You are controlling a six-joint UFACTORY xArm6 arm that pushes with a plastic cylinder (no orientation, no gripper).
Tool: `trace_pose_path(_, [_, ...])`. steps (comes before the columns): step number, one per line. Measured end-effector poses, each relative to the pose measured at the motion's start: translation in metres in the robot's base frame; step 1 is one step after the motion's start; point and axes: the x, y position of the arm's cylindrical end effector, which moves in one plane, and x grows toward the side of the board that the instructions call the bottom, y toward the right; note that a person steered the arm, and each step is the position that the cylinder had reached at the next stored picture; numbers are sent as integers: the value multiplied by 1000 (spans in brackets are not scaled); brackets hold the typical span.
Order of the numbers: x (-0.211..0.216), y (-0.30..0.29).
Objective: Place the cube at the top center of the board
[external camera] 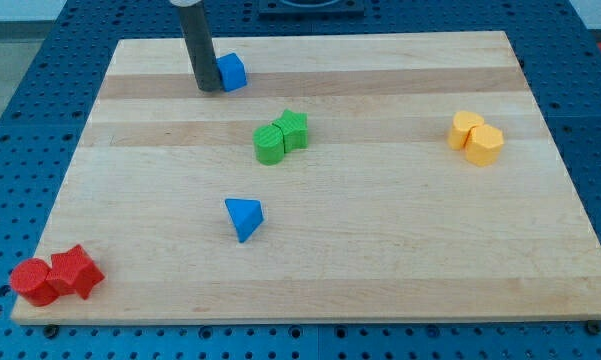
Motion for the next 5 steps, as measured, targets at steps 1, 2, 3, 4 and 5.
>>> trace_pose_path(1, [-13,19])
trace_pose_path(2, [-56,57])
trace_pose_path(3, [-65,68])
trace_pose_path(4, [-44,62])
trace_pose_path(5, [2,15])
